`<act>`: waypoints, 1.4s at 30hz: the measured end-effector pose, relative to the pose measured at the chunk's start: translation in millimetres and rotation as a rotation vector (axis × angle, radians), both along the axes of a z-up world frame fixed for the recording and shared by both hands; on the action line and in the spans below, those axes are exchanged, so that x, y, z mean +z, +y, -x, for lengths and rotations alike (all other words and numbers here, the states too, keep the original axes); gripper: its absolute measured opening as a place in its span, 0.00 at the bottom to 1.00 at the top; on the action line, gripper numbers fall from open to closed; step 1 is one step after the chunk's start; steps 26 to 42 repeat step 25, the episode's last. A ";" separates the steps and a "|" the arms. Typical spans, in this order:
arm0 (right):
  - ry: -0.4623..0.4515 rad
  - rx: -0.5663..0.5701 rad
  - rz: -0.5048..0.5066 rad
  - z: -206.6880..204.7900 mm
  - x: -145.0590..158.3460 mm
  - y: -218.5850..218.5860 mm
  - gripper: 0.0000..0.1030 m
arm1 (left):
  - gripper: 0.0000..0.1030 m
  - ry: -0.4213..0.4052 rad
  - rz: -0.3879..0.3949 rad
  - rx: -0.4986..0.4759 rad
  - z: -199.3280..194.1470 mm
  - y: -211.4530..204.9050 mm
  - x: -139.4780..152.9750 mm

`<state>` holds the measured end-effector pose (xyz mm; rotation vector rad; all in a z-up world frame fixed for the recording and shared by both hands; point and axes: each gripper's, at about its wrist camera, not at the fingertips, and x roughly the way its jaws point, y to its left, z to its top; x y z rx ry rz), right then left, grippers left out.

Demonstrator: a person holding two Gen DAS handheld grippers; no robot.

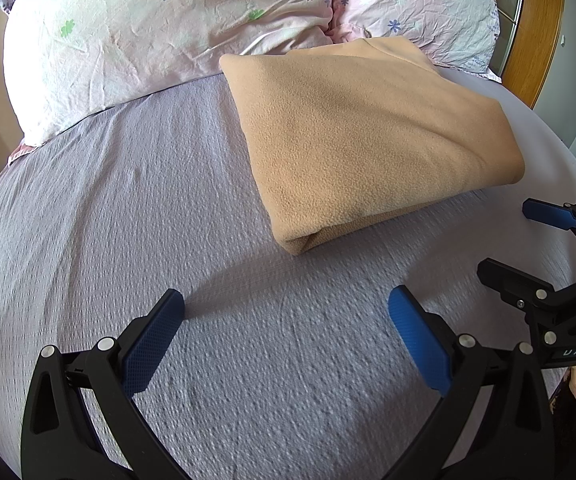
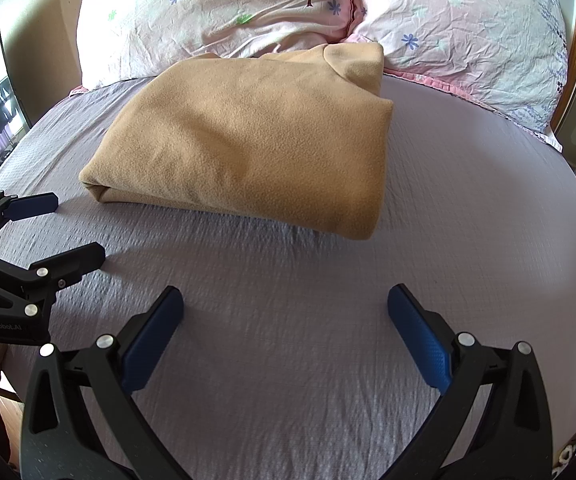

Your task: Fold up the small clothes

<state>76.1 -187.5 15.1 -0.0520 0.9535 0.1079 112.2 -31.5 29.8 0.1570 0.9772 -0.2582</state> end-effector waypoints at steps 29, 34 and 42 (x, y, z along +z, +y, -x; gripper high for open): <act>-0.001 -0.001 0.000 -0.3 -0.9 0.3 0.98 | 0.99 -0.009 0.000 -0.001 -0.7 -0.5 1.5; -0.001 -0.001 0.000 -0.3 -0.9 0.3 0.98 | 0.99 -0.009 0.000 -0.001 -0.7 -0.5 1.5; -0.001 -0.001 0.000 -0.3 -0.9 0.3 0.98 | 0.99 -0.009 0.000 -0.001 -0.7 -0.5 1.5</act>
